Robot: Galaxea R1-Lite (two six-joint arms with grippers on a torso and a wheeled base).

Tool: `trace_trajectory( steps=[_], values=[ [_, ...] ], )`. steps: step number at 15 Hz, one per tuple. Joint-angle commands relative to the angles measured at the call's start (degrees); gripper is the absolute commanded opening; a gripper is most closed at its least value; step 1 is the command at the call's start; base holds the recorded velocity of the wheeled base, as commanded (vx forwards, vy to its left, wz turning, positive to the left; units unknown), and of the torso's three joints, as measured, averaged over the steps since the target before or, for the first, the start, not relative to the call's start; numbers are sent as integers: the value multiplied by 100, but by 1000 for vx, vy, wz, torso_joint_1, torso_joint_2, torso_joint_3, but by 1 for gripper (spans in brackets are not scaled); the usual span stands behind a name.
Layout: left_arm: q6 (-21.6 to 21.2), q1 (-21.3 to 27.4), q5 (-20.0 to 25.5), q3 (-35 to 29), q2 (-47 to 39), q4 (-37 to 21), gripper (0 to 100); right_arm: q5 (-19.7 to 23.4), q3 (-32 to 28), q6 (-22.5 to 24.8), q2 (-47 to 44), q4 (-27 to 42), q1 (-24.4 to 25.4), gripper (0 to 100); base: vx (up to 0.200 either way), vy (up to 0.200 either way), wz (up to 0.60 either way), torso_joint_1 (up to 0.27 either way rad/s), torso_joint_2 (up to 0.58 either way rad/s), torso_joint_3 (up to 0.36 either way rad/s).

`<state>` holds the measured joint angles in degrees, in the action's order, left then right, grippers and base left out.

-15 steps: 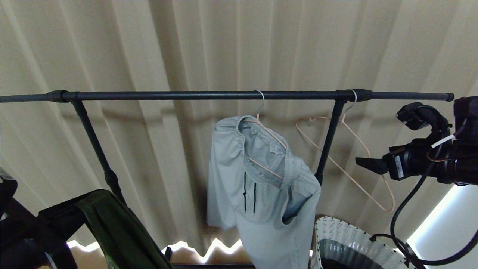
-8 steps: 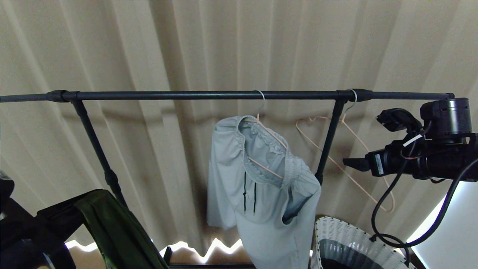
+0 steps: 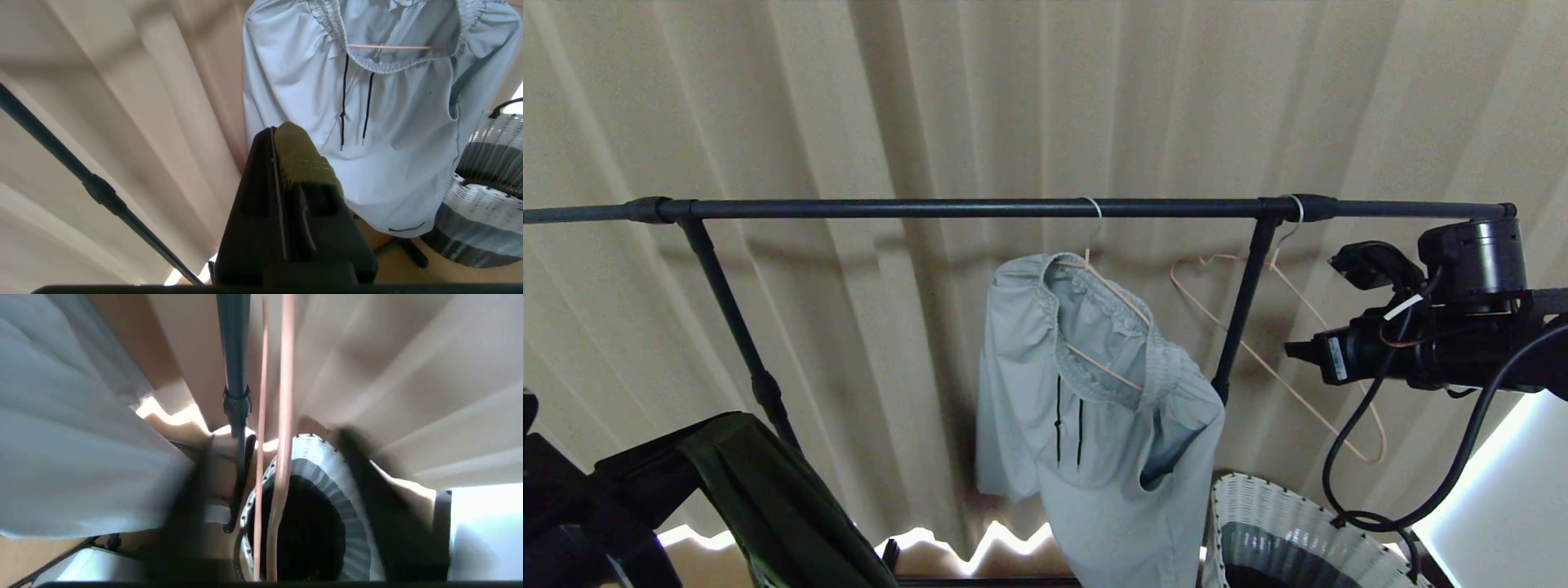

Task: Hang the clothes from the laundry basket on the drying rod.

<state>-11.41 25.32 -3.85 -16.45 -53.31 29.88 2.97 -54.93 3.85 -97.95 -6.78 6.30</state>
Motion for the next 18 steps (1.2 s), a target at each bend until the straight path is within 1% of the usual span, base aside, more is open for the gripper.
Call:
trace_trajectory(
  steps=[1,6,9,11,12,14,16,17,18],
  values=[
    [-2,-1,-1,1,22,0,0,1,-9,1,4,1,3,0,0,0,0,0,0,0],
    [-2,-1,-1,10,31,0,0,-51,35,-7,171,10,-6,0,0,0,0,0,0,0],
    [-2,-1,-1,10,66,0,0,-192,53,-253,452,10,-6,0,0,0,0,0,0,0],
    [-2,-10,-1,10,66,0,0,-192,132,-412,716,1,-6,0,0,0,0,0,0,0],
    [-2,-10,-1,27,66,0,0,-192,176,-412,813,1,-6,0,0,0,0,0,0,0],
    [-2,-10,-1,45,66,0,0,-192,290,-429,1041,-25,-6,0,0,0,0,0,0,0],
    [-10,-10,-1,45,66,0,0,-201,545,-412,1199,-280,-6,0,0,0,0,0,0,0],
    [-10,-18,-10,45,66,0,0,-254,809,-403,1322,-465,-6,0,0,0,0,0,0,0],
    [-10,-18,-10,36,66,0,0,-377,949,-403,1402,-526,-6,0,0,0,0,0,0,0]
  ],
)
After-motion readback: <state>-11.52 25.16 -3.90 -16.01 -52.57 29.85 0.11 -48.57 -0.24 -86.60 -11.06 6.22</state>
